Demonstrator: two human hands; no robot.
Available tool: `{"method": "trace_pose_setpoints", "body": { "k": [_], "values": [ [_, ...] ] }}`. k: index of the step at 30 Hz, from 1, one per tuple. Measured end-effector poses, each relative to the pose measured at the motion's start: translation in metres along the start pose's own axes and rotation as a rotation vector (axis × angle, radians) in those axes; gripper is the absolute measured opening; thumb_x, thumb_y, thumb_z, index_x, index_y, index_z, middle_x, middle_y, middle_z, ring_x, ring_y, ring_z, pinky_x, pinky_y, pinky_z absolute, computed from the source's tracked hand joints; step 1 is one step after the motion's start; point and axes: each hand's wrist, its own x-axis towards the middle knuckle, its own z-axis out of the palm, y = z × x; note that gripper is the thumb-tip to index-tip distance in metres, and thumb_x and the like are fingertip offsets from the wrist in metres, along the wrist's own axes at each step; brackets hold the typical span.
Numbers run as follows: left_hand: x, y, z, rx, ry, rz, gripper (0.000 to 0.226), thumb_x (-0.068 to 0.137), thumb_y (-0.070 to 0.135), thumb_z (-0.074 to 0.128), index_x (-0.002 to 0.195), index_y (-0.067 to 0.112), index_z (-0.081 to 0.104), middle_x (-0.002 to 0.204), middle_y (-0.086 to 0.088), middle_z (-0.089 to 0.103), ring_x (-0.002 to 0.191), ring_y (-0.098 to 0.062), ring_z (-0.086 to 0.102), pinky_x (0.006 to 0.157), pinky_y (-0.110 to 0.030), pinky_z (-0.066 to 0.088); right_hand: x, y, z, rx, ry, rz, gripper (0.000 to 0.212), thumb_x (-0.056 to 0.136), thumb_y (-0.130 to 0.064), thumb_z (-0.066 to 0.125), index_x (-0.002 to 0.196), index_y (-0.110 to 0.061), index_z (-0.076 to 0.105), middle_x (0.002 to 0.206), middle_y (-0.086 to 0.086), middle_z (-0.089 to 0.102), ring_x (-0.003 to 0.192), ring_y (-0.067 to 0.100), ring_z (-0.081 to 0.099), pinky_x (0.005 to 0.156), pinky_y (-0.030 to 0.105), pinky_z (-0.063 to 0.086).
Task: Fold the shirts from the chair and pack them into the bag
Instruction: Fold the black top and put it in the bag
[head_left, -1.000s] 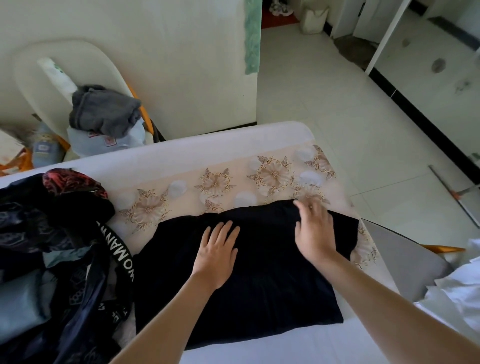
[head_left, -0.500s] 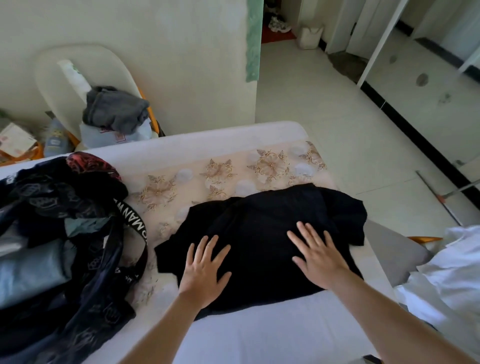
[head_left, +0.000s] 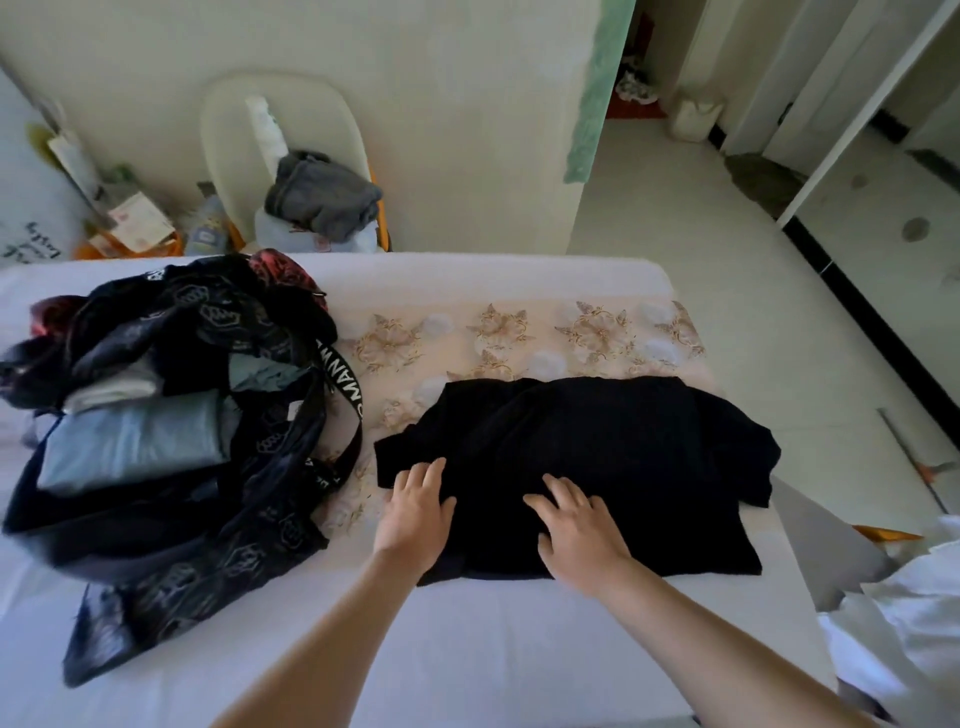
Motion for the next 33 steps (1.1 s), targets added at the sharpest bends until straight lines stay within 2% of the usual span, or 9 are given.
{"method": "trace_pose_setpoints", "body": {
  "k": [4, 11, 16, 20, 23, 25, 28, 31, 33],
  "values": [
    [0.02, 0.009, -0.011, 0.199, -0.032, -0.04, 0.049, 0.091, 0.053, 0.053, 0.132, 0.027, 0.055, 0.129, 0.003, 0.051, 0.118, -0.021, 0.047, 0.1, -0.036, 0.039, 0.038, 0.0, -0.029, 0.051, 0.114, -0.041, 0.041, 0.099, -0.025, 0.046, 0.139, -0.024, 0.049, 0.146, 0.002, 0.039, 0.117, 0.024, 0.055, 0.093, 0.038, 0.047],
    [0.051, 0.021, -0.037, -0.023, 0.106, -0.101, 0.016, 0.092, 0.026, 0.047, 0.104, 0.02, 0.057, 0.093, 0.002, 0.063, 0.088, -0.022, 0.056, 0.074, -0.035, 0.043, 0.122, 0.0, -0.061, 0.094, 0.058, -0.157, 0.06, 0.101, -0.016, 0.045, 0.155, -0.029, 0.023, 0.163, -0.002, 0.019, 0.094, 0.021, 0.065, 0.069, 0.035, 0.054],
    [0.106, 0.016, -0.069, -0.086, 0.203, -0.047, 0.011, 0.101, 0.022, 0.039, 0.105, 0.021, 0.048, 0.085, 0.001, 0.061, 0.068, -0.023, 0.055, 0.054, -0.032, 0.033, 0.154, 0.012, -0.066, 0.277, 0.302, -0.148, 0.025, 0.097, -0.016, 0.058, 0.121, -0.013, 0.065, 0.114, 0.006, 0.059, 0.085, 0.03, 0.066, 0.074, 0.041, 0.053],
    [0.153, 0.011, -0.072, -0.196, 0.279, -0.016, 0.023, 0.098, 0.005, 0.043, 0.115, 0.017, 0.054, 0.118, -0.003, 0.054, 0.09, -0.024, 0.055, 0.066, -0.033, 0.041, 0.172, 0.013, -0.072, 0.431, 0.464, -0.065, 0.025, 0.093, -0.008, 0.06, 0.118, -0.007, 0.057, 0.111, 0.009, 0.055, 0.089, 0.026, 0.061, 0.071, 0.038, 0.054],
    [0.161, 0.011, -0.059, -0.231, 0.328, -0.076, 0.042, 0.089, -0.009, 0.047, 0.123, 0.014, 0.055, 0.127, -0.007, 0.046, 0.106, -0.025, 0.052, 0.079, -0.034, 0.048, 0.168, 0.012, -0.063, 0.416, 0.518, -0.066, 0.047, 0.086, 0.0, 0.062, 0.13, -0.009, 0.049, 0.127, 0.012, 0.046, 0.106, 0.026, 0.056, 0.087, 0.039, 0.053],
    [0.153, 0.01, -0.045, -0.1, 0.37, 0.095, 0.037, 0.088, -0.005, 0.05, 0.119, 0.014, 0.059, 0.125, -0.006, 0.05, 0.11, -0.026, 0.051, 0.086, -0.039, 0.05, 0.157, 0.014, -0.049, 0.258, 0.521, -0.098, 0.052, 0.086, -0.007, 0.063, 0.136, -0.012, 0.048, 0.139, 0.013, 0.041, 0.123, 0.029, 0.048, 0.101, 0.043, 0.046],
    [0.133, -0.004, -0.017, 0.192, 0.089, 0.303, 0.041, 0.098, 0.026, 0.046, 0.139, 0.026, 0.052, 0.151, 0.0, 0.041, 0.138, -0.024, 0.039, 0.111, -0.042, 0.036, 0.144, 0.019, -0.027, 0.072, 0.305, -0.142, 0.058, 0.098, -0.033, 0.048, 0.152, -0.018, 0.033, 0.16, 0.015, 0.022, 0.147, 0.032, 0.026, 0.116, 0.049, 0.03],
    [0.119, -0.025, -0.005, 0.352, -0.128, 0.157, 0.058, 0.104, 0.045, 0.026, 0.157, 0.031, 0.008, 0.166, 0.002, -0.004, 0.152, -0.021, -0.004, 0.123, -0.043, 0.006, 0.143, 0.029, -0.02, -0.007, 0.052, -0.1, 0.068, 0.103, -0.05, 0.028, 0.159, -0.023, -0.001, 0.166, 0.011, -0.011, 0.153, 0.027, -0.006, 0.124, 0.048, 0.007],
    [0.106, -0.03, -0.007, 0.309, -0.093, 0.094, 0.059, 0.105, 0.042, 0.029, 0.158, 0.027, 0.008, 0.166, -0.003, 0.001, 0.152, -0.025, -0.003, 0.122, -0.044, 0.008, 0.143, 0.03, -0.024, -0.061, 0.016, -0.089, 0.07, 0.103, -0.052, 0.026, 0.159, -0.024, -0.007, 0.164, 0.011, -0.018, 0.153, 0.027, -0.013, 0.124, 0.049, 0.003]
  ]
}}
